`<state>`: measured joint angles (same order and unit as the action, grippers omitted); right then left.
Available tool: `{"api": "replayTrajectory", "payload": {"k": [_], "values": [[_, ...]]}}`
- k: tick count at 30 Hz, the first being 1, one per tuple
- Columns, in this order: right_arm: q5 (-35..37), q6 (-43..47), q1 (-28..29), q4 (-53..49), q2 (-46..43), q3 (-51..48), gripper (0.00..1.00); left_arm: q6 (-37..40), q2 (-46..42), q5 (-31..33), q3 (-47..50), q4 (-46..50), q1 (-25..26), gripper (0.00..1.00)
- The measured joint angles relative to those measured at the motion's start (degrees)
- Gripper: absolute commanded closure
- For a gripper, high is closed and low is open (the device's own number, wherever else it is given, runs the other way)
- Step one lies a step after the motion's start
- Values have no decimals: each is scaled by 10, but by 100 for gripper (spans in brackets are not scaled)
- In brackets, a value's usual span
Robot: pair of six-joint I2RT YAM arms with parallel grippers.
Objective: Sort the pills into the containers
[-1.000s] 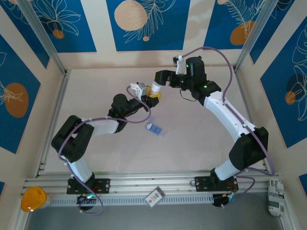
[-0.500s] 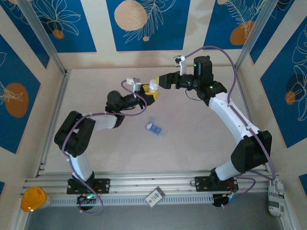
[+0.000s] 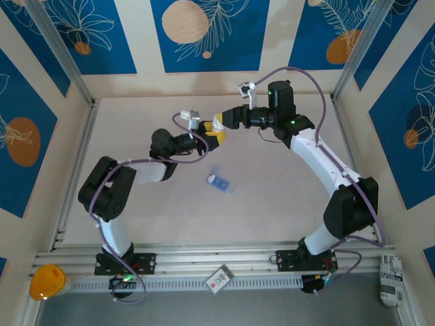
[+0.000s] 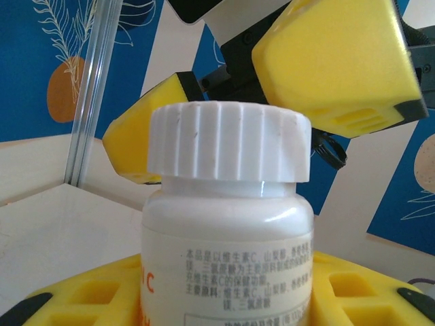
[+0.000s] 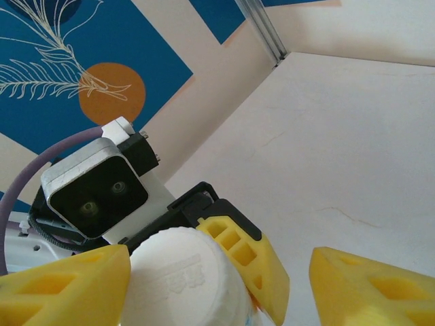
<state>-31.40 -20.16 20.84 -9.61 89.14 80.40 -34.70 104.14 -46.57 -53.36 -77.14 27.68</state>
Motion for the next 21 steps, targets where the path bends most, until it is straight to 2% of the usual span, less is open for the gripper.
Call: {"api": "replayTrajectory", "payload": {"k": [8, 14, 21], "values": [[-3, 0, 5, 1, 0, 1, 43, -9, 3, -4, 0, 0, 0, 100], [-3, 0, 13, 9, 1, 2, 47, -10, 3, -4, -1, 0, 0, 100], [34, -5, 38, 12, 11, 3, 55, 0, 0, 11, 0, 12, 0, 100]]}}
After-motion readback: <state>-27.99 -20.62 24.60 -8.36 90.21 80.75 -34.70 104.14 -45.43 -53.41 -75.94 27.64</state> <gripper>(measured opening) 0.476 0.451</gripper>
